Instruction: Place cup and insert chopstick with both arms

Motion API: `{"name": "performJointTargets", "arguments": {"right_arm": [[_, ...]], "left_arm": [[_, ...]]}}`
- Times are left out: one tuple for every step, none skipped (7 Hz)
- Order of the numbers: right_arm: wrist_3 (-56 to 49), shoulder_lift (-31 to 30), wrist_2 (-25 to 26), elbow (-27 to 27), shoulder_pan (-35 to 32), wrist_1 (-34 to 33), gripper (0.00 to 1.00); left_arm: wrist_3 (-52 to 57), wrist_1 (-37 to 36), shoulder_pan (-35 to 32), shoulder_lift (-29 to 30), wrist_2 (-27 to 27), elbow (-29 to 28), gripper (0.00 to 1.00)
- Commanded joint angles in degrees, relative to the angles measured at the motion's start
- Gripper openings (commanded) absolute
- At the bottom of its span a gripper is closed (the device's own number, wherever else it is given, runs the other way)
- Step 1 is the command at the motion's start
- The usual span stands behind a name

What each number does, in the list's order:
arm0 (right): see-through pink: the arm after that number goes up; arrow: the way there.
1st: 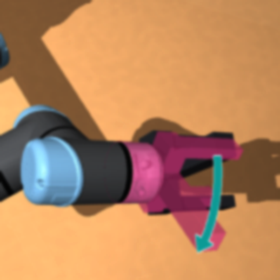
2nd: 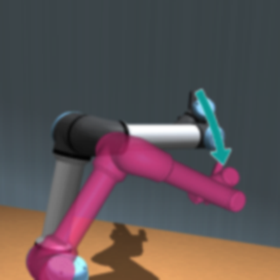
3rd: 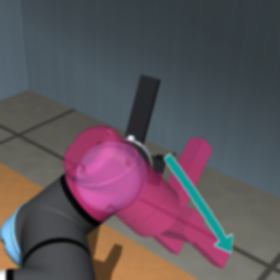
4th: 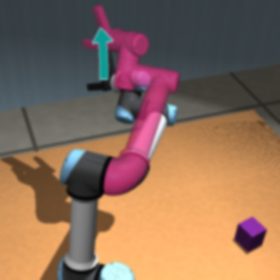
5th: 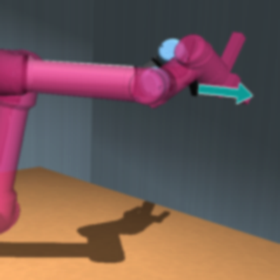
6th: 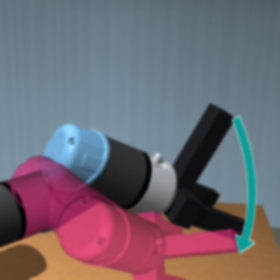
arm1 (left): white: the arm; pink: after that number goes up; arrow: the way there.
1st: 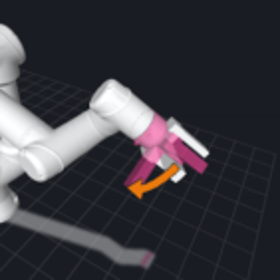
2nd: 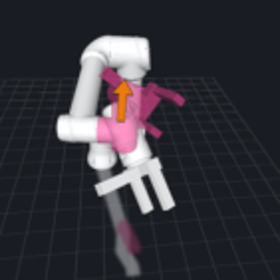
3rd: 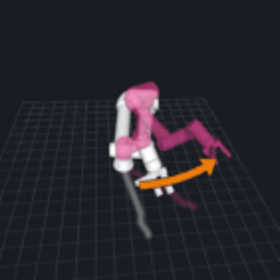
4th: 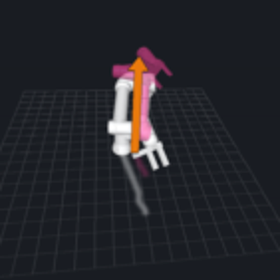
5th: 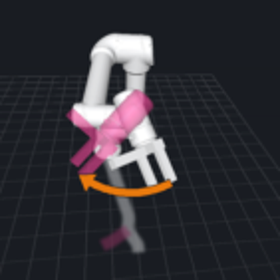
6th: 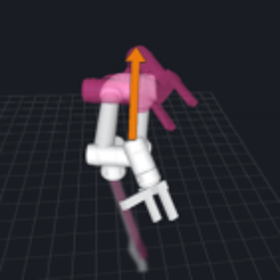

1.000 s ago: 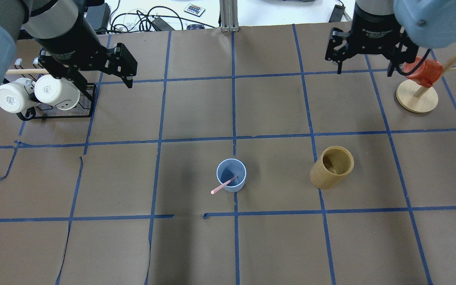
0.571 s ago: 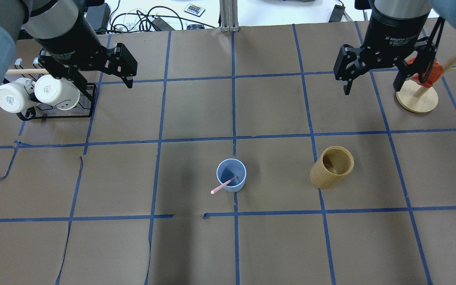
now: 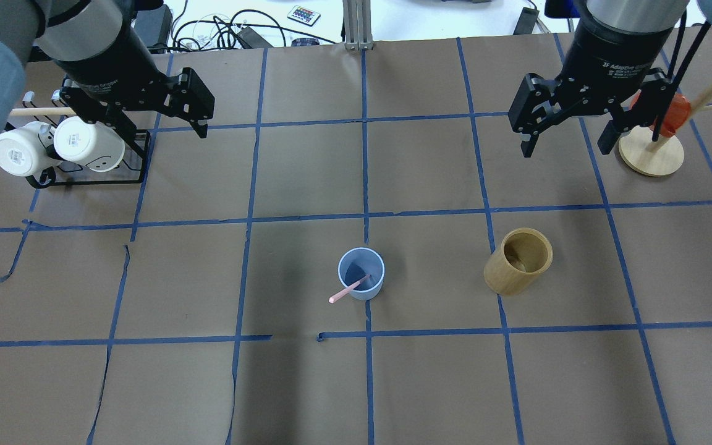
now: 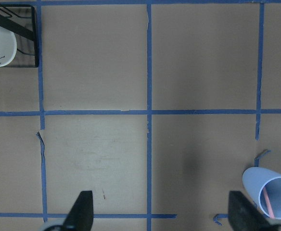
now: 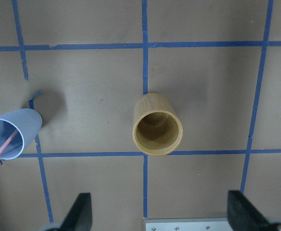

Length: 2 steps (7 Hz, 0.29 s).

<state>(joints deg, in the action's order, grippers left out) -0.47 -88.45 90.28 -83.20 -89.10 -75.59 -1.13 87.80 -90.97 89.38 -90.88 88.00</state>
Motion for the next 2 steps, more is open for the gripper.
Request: {"name": "performJointTargets", "arguments": {"right_arm": [[0.04,-0.06,0.25,-0.03,-0.11,0.00,1.00],[0.12,-0.06,0.16,-0.03,-0.02,0.00,1.00]], "left_arm": [[-0.01,0.00,0.00,-0.09,0.00,0.06,1.00],[0.07,0.00,0.00,-0.09,0.00,0.06,1.00]]}}
